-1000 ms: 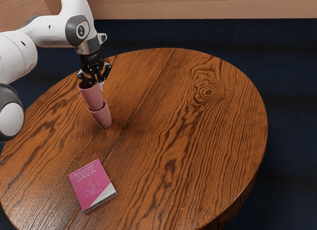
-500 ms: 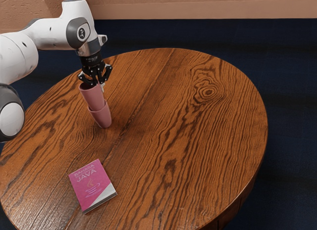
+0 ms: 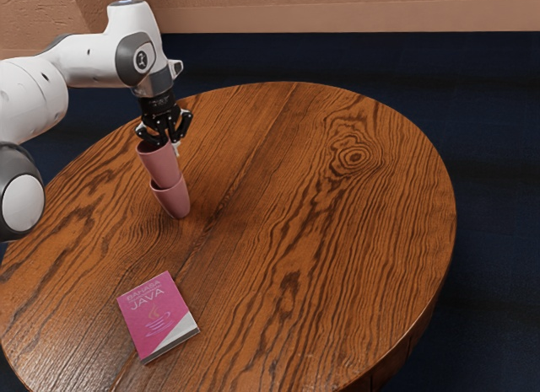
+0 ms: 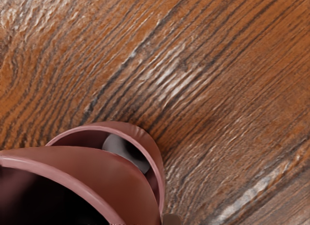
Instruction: Place the right cup onto the left cup
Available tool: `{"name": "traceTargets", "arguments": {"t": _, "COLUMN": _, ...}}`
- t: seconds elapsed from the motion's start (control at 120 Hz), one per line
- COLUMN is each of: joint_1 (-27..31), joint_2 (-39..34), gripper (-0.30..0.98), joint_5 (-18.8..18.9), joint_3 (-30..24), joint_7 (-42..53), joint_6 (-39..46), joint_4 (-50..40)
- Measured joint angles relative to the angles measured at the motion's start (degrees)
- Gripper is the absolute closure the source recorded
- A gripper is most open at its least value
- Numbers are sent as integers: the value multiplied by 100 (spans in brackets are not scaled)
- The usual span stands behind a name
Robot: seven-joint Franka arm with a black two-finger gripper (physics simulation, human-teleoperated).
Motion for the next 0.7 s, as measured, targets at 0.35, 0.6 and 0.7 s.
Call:
{"name": "traceTargets", "arguments": {"t": 0.35, "joint_1": 35, "joint_2": 75, "gripper": 58, "joint_5": 3, "joint_3": 3, "joint_7": -53, "joint_6": 31, "joint_4": -19}}
{"name": "traceTargets", "arguments": {"t": 0.6, "joint_1": 21, "joint_2": -85, "gripper": 19, "joint_5": 45, "joint_3": 17, "joint_7": -69, "joint_6": 11, "joint_4": 123}}
{"name": "traceTargets", "arguments": {"t": 0.7, "joint_1": -42, "joint_2": -470, "gripper": 12, "joint_5": 244, "joint_3": -51, "joint_7": 154, "joint_6": -90, "joint_4": 366}}
